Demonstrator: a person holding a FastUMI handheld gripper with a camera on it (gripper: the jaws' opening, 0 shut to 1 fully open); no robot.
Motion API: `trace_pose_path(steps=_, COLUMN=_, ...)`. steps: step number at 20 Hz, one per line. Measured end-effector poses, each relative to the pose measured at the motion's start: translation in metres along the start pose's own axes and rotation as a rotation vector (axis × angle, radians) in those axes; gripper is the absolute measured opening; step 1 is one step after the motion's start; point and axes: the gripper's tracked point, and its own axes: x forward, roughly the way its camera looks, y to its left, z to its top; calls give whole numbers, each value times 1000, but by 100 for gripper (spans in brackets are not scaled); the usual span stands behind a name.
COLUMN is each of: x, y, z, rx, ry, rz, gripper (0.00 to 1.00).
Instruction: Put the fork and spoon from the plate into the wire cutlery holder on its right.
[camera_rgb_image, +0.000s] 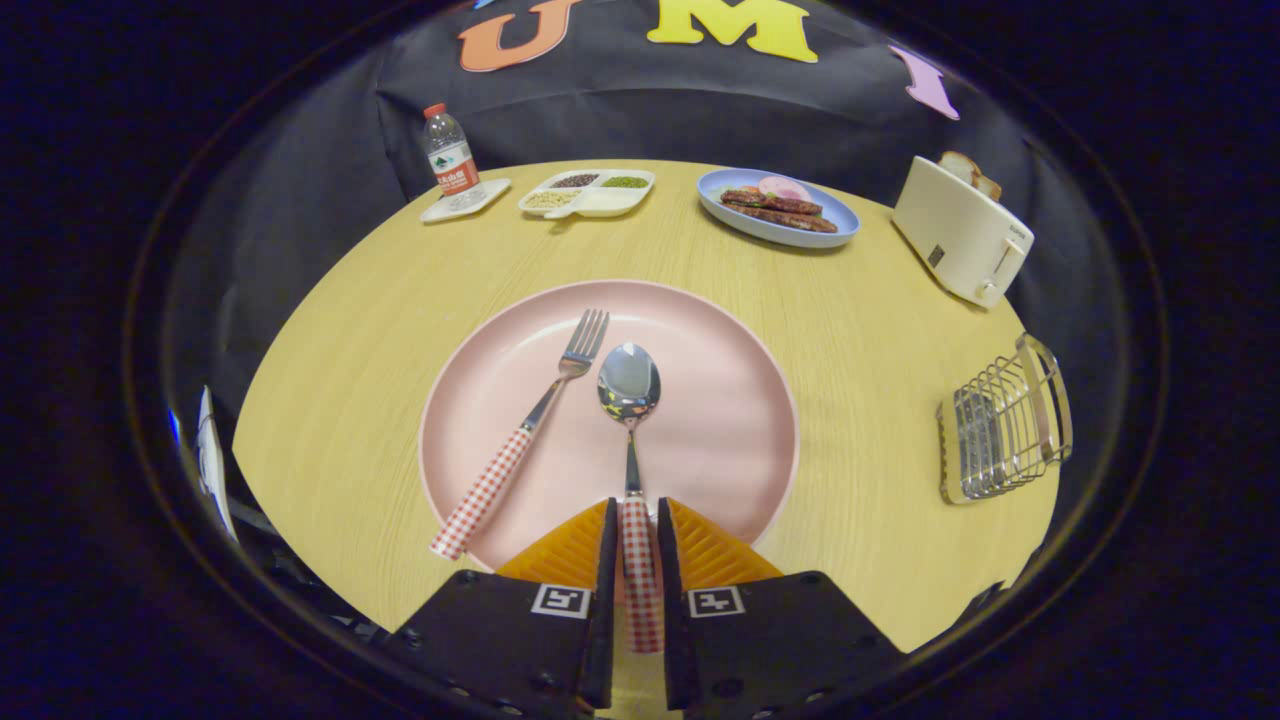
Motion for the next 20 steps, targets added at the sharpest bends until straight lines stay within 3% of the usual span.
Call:
trace_pose_path(steps=2, x=-1, y=-1, z=0, rx=-2, ry=-19, rz=-10, gripper=21)
trace_pose_path(steps=4, x=-1, y=0, z=0, rx=-7, ry=-10, rz=-4, gripper=8)
trace_pose_path(steps=7, x=-5, y=-7, z=0, rx=-10, ry=-1, rz=-6, gripper=4)
trace_pose_path(steps=15, x=-58, y=-26, z=29, rx=28, ry=-52, rz=34, gripper=1)
trace_pose_path(steps=20, x=-103, y=-86, z=46, rx=79, ry=-67, rz=-43, gripper=0)
